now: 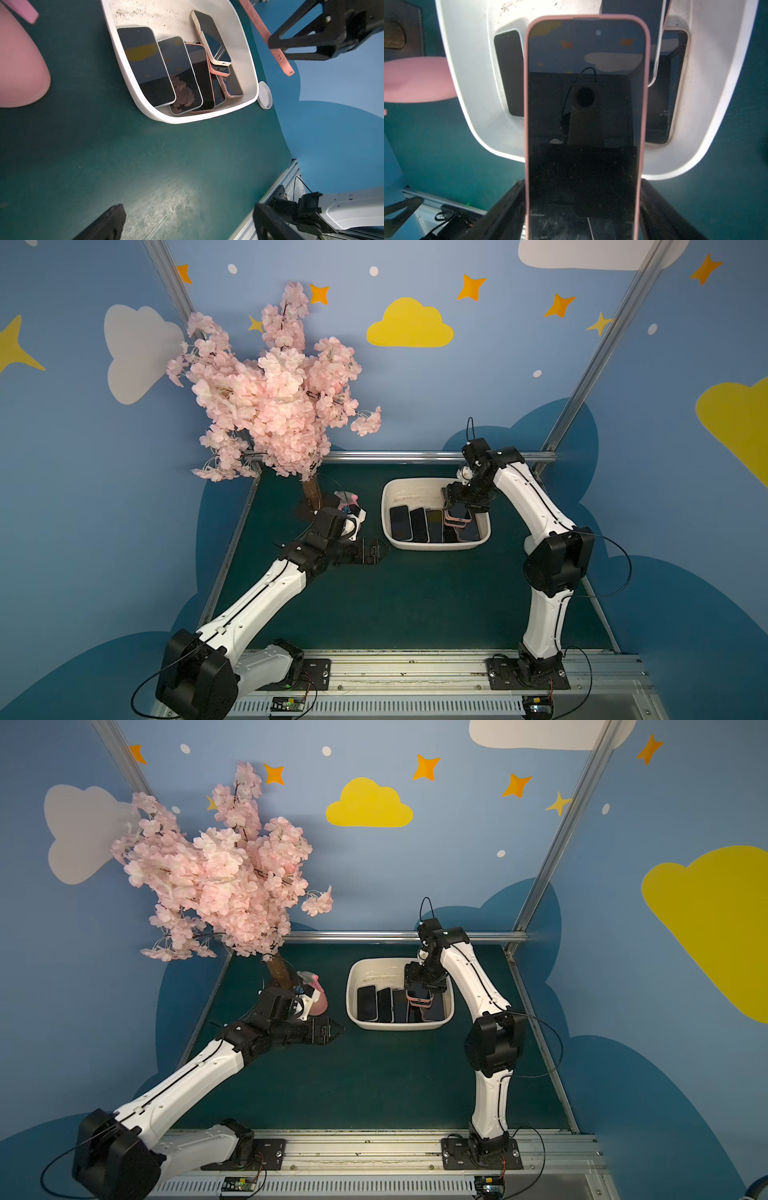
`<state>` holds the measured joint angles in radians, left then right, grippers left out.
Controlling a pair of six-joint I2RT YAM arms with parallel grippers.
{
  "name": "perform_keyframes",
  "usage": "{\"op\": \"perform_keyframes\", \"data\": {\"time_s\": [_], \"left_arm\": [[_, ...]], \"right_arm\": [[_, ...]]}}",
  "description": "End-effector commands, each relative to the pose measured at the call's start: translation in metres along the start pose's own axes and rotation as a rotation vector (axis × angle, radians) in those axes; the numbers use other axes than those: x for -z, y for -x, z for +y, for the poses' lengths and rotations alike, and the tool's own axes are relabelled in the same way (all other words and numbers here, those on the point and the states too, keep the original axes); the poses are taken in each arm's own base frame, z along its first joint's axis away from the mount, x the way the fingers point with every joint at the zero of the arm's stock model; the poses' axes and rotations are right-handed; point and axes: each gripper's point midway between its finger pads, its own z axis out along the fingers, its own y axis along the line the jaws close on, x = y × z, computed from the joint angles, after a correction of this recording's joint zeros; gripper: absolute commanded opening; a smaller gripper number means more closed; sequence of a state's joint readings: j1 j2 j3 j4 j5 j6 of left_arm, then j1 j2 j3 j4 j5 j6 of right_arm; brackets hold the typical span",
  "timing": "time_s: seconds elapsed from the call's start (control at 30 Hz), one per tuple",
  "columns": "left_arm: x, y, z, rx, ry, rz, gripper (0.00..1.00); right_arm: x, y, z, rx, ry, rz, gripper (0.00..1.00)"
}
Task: Take the phone out of the storage box
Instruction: Pick up the phone from the storage box.
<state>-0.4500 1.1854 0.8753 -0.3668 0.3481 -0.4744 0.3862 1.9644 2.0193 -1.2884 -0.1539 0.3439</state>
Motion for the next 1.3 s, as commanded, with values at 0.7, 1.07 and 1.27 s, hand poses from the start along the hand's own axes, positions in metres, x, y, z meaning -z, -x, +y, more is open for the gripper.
{"op": "perform_keyframes", "data": {"time_s": [0.7,1.07,1.27], "left_arm": [[-0.015,0.061,-0.062,0.380,-0.361,0.033,0.89],[-0.038,0.054,-0.059,0.481,-0.367,0.115,0.71],[-0.043,0.047,-0.055,0.506,-0.357,0.139,0.49]], "right_arm": [[0.024,-0.119,0.125,0.248,0.208,0.028,0.68],[0.021,-0.132,0.151,0.294,0.248,0.030,0.68],[0.016,-0.137,0.157,0.300,0.253,0.043,0.68]]}}
